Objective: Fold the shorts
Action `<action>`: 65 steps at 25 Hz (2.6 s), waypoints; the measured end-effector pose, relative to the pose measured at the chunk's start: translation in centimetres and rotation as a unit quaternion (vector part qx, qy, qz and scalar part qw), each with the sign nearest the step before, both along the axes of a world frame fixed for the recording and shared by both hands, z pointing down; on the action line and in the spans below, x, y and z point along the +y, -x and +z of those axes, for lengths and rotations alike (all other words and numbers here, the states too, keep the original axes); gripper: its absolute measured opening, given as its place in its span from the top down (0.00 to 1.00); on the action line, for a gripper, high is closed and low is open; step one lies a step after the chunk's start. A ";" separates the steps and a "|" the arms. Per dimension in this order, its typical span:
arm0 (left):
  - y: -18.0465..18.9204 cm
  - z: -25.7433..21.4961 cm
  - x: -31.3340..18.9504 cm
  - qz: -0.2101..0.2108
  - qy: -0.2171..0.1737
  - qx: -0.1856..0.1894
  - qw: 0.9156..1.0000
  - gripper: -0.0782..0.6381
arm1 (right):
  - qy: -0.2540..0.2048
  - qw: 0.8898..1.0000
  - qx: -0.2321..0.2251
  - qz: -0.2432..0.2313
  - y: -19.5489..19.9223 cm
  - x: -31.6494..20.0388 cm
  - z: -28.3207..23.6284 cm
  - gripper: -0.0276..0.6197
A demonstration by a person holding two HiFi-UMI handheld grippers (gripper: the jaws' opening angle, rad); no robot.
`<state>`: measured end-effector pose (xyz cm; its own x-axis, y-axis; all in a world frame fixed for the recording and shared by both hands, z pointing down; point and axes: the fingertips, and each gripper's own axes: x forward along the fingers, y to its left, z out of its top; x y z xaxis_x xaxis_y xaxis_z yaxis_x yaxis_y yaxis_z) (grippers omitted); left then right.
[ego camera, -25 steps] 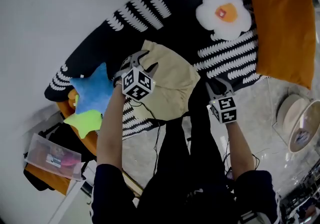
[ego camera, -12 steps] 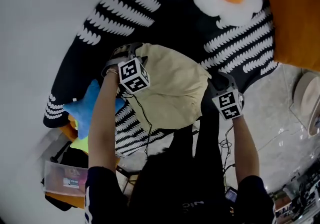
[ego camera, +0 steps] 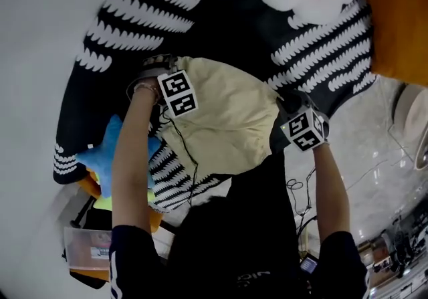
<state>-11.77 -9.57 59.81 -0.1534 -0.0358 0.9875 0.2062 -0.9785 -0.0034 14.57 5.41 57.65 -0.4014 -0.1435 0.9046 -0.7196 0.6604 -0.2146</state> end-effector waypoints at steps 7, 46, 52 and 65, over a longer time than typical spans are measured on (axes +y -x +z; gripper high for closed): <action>2.3 0.3 -1.6 -0.025 -0.023 -0.045 0.998 0.70 | 0.049 0.998 0.006 -0.040 2.2 0.1 0.6 0.77; 9.2 -19.6 14.9 -0.173 -0.082 0.169 0.967 0.84 | -0.128 0.952 0.007 -0.277 4.2 5.5 -12.5 0.88; 8.3 -17.3 22.8 -0.208 -0.057 0.176 0.961 0.84 | -0.107 0.938 0.033 -0.327 3.0 10.2 -10.6 0.88; 10.0 -10.3 34.8 -0.288 -0.087 0.143 0.943 0.84 | -0.116 0.897 0.063 -0.421 4.1 18.1 -4.5 0.88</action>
